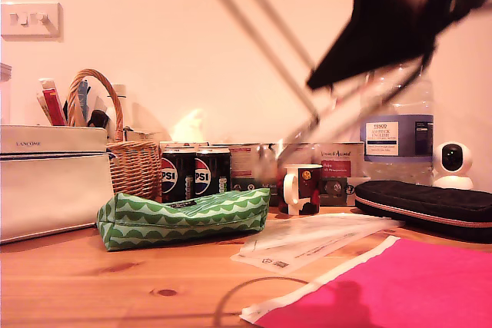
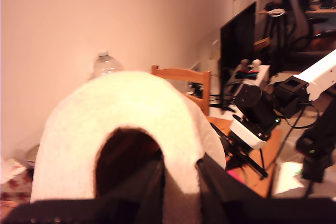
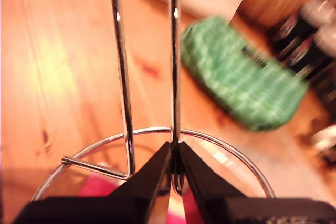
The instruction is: Insert the paper towel roll into the metallic stand.
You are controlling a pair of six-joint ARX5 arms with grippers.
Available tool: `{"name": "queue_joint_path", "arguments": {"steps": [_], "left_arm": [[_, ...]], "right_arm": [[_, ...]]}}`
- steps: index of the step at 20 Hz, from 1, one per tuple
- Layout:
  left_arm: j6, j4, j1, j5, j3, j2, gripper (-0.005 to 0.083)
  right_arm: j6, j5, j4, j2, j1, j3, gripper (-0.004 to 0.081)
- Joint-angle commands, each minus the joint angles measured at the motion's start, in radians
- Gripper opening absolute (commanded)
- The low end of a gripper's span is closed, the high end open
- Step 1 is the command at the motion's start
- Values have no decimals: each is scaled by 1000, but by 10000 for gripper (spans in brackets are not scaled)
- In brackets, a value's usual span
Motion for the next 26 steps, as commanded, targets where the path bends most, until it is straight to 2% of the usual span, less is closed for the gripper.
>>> {"name": "queue_joint_path", "arguments": {"steps": [1,8,11,13,21,26], "left_arm": [[-5,19,-11,0,-1,-18,-24],[-37,19,-73,-29,-2,-18,-24],[-56,19,-106,-42,-8,-18,-24],[-59,19,-127,-45,-8,-18,-24],[-45,19,-149,-69,-8,-18,-24],[-36,19,-155,-73,-8,-18,-24]], "right_arm": [[-3,1,34,-23,5,13,-11],[-4,2,54,-38,56,13,-11],[-14,27,92,-38,90,13,-11],[-26,45,71,-36,101,13,-11],[-14,69,-4,-35,103,13,-11],[1,69,4,-35,103,13,-11]]}}
